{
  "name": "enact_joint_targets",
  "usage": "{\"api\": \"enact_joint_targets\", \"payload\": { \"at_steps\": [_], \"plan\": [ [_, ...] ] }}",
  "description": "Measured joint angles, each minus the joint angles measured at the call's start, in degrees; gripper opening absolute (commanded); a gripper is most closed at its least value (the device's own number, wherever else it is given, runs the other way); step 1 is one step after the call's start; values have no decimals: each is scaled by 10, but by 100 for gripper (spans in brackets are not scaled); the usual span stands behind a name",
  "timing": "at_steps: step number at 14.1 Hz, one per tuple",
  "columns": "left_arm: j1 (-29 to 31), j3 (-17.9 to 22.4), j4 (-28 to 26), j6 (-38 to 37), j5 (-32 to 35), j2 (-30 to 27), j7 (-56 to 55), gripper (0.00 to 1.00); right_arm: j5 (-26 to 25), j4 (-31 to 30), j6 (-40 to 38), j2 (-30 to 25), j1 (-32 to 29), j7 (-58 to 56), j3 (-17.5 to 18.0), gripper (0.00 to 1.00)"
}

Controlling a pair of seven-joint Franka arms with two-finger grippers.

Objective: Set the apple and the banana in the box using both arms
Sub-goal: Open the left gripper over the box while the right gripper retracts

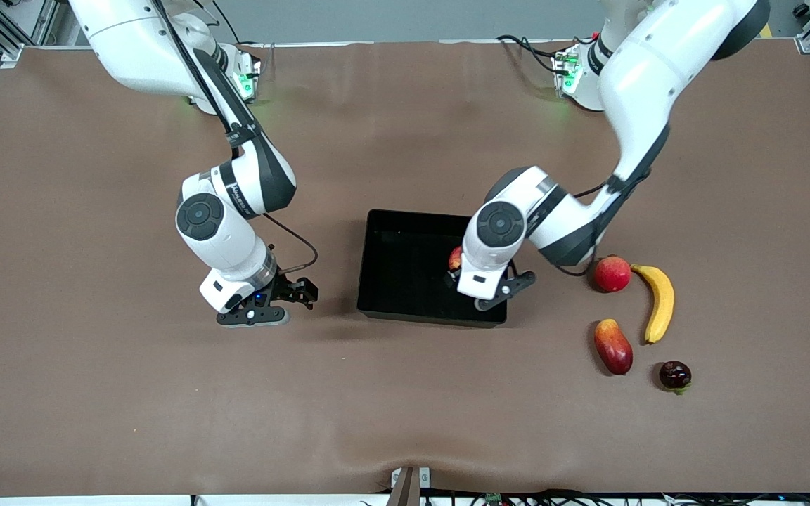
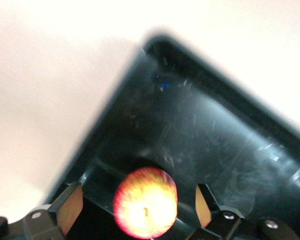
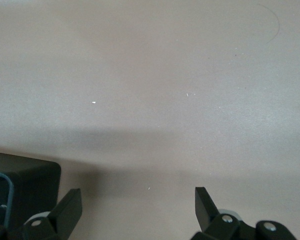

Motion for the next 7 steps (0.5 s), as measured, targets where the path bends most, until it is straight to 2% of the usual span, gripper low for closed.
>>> {"api": "enact_joint_targets", "payload": {
  "at_steps": [2, 4, 7],
  "plan": [
    [28, 0, 9, -38, -3, -53, 44, 100, 0, 0, 0, 0, 0, 0, 0, 100],
    [78, 0, 9, -64, -16, -95, 133, 100, 0, 0, 0, 0, -2, 0, 0, 100],
    [171, 3, 1, -87, -24, -112, 296, 100, 0, 0, -6, -2, -22, -25, -1, 100]
  ]
}}
